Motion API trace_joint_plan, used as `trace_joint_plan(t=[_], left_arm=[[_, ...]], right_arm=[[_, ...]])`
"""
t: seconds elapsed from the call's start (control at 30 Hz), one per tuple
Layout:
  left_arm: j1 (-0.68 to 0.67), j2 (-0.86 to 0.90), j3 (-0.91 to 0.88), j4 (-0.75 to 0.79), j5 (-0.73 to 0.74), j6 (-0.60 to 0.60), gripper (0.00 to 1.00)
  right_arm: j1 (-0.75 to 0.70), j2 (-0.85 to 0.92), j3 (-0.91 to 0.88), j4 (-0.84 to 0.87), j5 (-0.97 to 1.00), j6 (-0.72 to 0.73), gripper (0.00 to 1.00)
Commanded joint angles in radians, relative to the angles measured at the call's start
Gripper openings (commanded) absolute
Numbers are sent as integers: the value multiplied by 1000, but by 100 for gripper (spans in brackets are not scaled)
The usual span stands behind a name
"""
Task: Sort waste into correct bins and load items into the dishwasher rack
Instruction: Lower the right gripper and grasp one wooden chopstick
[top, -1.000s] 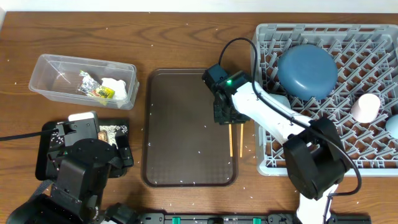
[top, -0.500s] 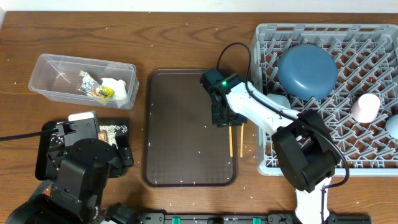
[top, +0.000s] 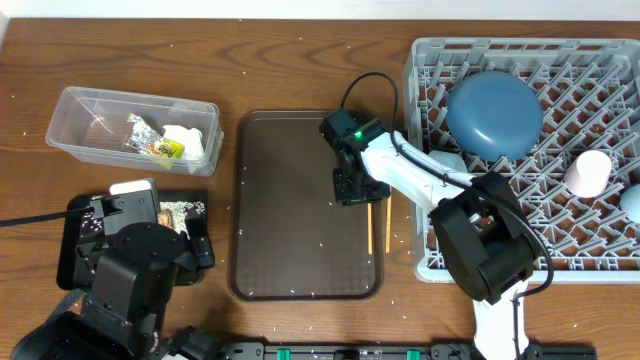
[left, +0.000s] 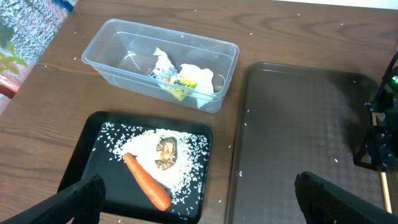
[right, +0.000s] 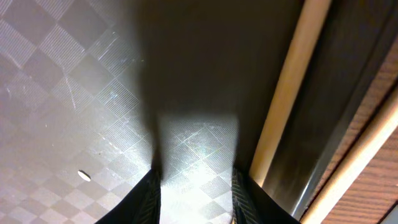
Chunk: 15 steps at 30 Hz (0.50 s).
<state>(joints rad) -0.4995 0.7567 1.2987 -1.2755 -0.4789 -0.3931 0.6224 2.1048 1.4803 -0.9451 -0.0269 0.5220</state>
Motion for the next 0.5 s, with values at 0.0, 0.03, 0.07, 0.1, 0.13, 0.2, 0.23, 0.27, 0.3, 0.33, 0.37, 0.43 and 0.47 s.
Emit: trace_joint_plan(t=[0.0,0.03,0.07,0.1,0.13,0.2,0.23,0.27,0.3,0.33,0.37,0.43,0.47], left_arm=[[0,1,13,0,-23,-12,98],[0,1,13,0,-23,-12,98],[0,1,13,0,-23,-12,98],[0,1,13,0,-23,-12,98],[0,1,13,0,-23,-12,98],[0,1,13,0,-23,-12,98],[0,1,13,0,-23,-13,98],[0,1,13,0,-23,-12,98],[0,1,13,0,-23,-12,98],[0,1,13,0,-23,-12,98],[0,1,13,0,-23,-12,98],[0,1,13,0,-23,-12,98],[0,1,13,0,-23,-13,98]], right_arm=[[5,-15,4,-2,12,-53,33],[5,-28,4,-5,21,-52,33],[5,-39,4,-6,26,-51,34],[5,-46,4,-6,31,-48,34],[4,-51,4,-6,31,-47,34],[2,-51,4,-10,31,-47,34],[0,-51,4,-13,31,-47,34],[-2,-51,3,-13,30,-48,34],[-3,-51,3,-11,31,-53,34],[-2,-53,4,-5,30,-74,33],[-2,-57,5,0,31,-95,33],[-2,-63,5,3,31,-105,33],[-2,-66,5,3,30,-101,33]])
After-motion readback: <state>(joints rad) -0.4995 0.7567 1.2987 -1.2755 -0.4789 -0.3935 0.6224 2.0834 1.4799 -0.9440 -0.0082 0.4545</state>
